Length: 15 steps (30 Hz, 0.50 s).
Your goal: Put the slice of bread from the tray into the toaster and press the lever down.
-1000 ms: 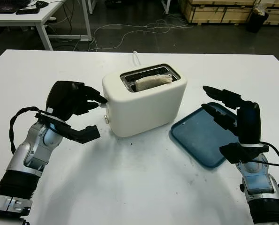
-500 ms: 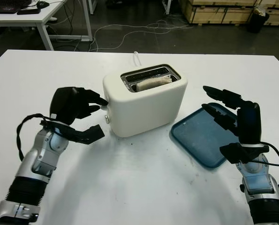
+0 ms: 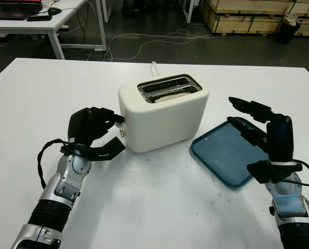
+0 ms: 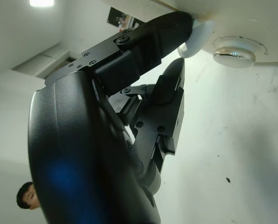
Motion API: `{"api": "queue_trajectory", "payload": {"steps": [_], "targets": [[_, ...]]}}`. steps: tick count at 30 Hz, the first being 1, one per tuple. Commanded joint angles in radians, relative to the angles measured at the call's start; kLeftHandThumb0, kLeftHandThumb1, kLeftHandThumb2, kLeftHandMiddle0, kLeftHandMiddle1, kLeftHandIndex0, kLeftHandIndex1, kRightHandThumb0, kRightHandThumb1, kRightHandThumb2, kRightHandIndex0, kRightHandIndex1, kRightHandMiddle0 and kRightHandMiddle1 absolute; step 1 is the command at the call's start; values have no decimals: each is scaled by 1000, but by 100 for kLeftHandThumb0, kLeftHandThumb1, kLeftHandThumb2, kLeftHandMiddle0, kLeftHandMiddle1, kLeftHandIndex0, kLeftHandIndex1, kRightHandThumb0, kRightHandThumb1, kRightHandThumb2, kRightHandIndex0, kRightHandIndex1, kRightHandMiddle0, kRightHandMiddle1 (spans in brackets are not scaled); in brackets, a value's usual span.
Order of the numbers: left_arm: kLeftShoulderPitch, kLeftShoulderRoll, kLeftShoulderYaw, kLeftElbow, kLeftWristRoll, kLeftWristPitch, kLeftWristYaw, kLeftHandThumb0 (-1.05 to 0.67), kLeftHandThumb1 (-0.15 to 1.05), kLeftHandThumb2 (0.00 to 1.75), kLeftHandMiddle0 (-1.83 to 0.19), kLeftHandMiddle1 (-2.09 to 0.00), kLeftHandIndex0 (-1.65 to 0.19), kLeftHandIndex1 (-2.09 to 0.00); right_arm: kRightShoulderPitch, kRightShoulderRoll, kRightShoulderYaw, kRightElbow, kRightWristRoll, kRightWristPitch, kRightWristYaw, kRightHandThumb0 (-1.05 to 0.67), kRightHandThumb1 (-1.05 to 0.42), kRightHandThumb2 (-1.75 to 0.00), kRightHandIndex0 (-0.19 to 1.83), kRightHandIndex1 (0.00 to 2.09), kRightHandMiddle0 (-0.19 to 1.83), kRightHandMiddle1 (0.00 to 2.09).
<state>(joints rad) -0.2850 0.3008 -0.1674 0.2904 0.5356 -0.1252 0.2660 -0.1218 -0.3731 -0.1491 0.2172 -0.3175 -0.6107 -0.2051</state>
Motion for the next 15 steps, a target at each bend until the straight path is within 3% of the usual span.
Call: {"api": "queue_trajectory", "payload": {"steps": [1, 15], "targets": [[41, -42, -101, 43, 40, 35, -76, -4, 92, 9, -79, -132, -125, 0, 3, -6, -6, -14, 10, -9, 2, -16, -87, 0, 100, 0, 94, 0], [52, 14, -121, -63, 45, 54, -84, 1, 89, 3, -80, -133, -127, -2, 0, -6, -5, -17, 15, -11, 7, -16, -87, 0, 101, 0, 95, 0]]}}
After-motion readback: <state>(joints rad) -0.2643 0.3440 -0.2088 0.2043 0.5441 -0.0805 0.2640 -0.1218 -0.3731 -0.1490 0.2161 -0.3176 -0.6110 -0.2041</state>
